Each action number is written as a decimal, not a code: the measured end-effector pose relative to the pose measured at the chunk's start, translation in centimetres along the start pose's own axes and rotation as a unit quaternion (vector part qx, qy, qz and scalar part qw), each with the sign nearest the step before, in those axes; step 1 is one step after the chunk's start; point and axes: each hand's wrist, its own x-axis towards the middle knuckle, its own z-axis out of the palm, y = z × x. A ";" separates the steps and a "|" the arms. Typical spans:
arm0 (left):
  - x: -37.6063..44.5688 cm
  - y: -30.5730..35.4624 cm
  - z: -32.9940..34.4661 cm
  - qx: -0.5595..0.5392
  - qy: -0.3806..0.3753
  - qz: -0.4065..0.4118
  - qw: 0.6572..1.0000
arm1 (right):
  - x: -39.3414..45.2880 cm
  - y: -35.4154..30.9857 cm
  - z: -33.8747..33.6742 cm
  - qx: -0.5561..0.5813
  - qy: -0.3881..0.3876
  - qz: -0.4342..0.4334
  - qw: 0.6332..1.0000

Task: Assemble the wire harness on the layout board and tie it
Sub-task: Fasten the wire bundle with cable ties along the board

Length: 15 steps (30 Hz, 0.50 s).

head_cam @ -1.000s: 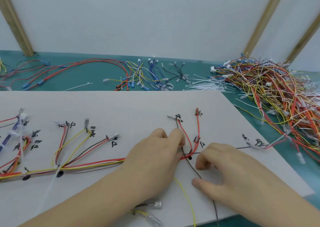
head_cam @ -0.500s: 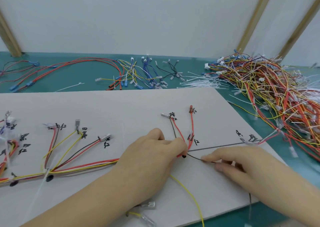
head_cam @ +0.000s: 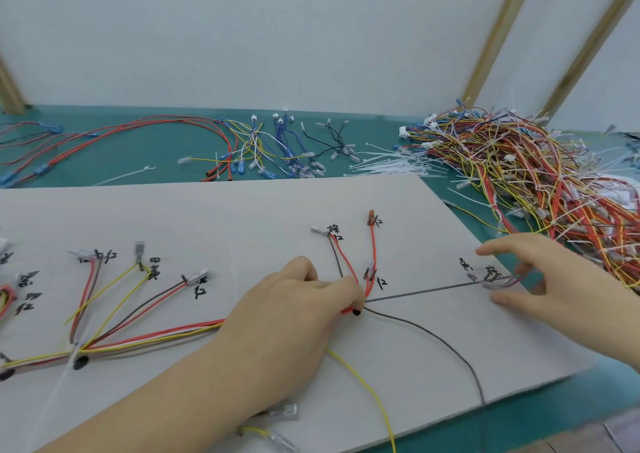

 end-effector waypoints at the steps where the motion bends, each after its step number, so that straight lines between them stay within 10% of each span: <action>1: 0.0 0.0 0.0 -0.003 0.001 0.000 1.000 | 0.1 0.4 -0.1 -0.012 0.003 0.008 1.000; 15: 0.1 0.0 -0.2 -0.029 -0.005 -0.018 0.999 | 1.2 3.1 -0.1 -0.037 0.150 0.075 0.985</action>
